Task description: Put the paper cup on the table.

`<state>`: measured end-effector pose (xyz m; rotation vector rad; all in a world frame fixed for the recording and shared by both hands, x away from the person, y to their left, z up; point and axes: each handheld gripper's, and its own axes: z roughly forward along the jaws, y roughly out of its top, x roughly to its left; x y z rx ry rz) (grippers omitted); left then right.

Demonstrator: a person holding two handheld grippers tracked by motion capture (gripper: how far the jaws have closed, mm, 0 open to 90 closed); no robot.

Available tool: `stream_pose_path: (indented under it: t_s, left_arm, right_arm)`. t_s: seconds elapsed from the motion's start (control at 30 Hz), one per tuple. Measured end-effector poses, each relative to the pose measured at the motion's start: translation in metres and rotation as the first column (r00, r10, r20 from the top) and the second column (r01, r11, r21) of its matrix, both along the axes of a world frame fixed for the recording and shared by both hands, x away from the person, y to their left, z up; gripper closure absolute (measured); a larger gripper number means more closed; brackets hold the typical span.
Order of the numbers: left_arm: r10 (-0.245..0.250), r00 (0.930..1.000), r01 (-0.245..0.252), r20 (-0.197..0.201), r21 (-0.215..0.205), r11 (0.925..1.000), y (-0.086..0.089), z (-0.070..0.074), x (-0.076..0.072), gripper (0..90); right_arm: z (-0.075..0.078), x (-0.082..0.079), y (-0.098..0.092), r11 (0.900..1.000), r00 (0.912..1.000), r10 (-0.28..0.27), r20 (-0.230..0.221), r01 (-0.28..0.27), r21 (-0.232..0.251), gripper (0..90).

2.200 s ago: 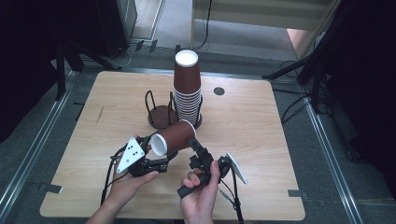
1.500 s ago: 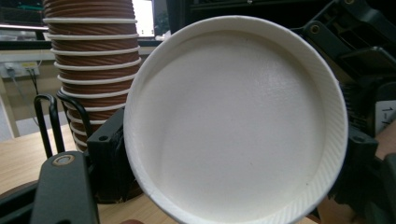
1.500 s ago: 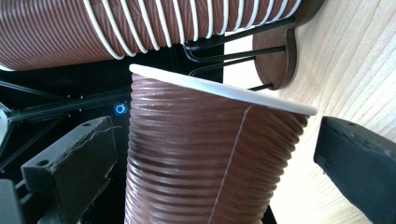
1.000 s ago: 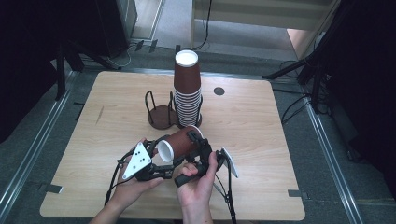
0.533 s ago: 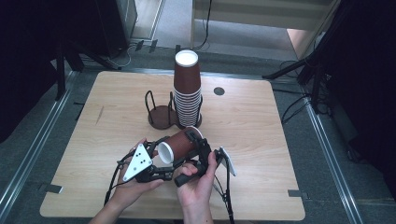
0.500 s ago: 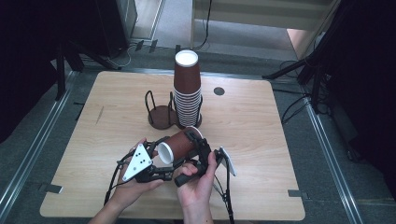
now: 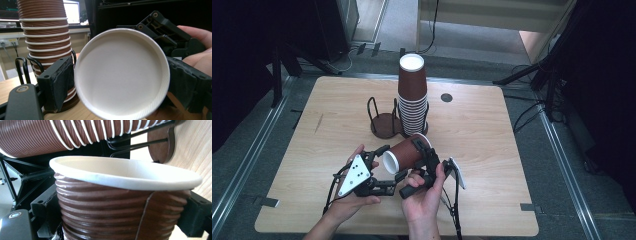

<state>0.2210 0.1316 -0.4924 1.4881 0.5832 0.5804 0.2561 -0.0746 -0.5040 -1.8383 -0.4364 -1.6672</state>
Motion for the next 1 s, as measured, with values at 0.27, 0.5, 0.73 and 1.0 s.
stream_pose_path:
  t_s: [0.27, 0.5, 0.73, 1.0]
  left_arm:
    - [0.018, 0.9997, -0.018, -0.017, 0.006, 0.9998, 0.003, 0.000, 0.000, 8.5]
    - [-0.002, 0.9997, 0.003, -0.024, 0.012, 0.9999, 0.003, 0.000, -0.001, 2.4]
    - [0.013, 0.9994, -0.012, -0.031, 0.016, 0.9998, 0.008, -0.001, 0.001, 2.4]
    - [0.026, 0.9987, -0.025, -0.043, 0.017, 0.9995, 0.012, -0.002, 0.002, 2.4]
  right_arm:
    - [0.003, 0.000, -0.006, 1.000, 0.9988, -0.031, 0.039, 0.031, 0.000, 11.5]
    - [0.009, 0.001, -0.007, 0.998, 0.9941, -0.051, 0.096, 0.053, -0.017, 12.0]
    - [0.014, 0.000, -0.007, 0.995, 0.9855, -0.081, 0.149, 0.090, -0.052, 12.6]
    - [0.019, -0.001, -0.008, 0.981, 0.9746, -0.113, 0.194, 0.140, -0.133, 12.6]
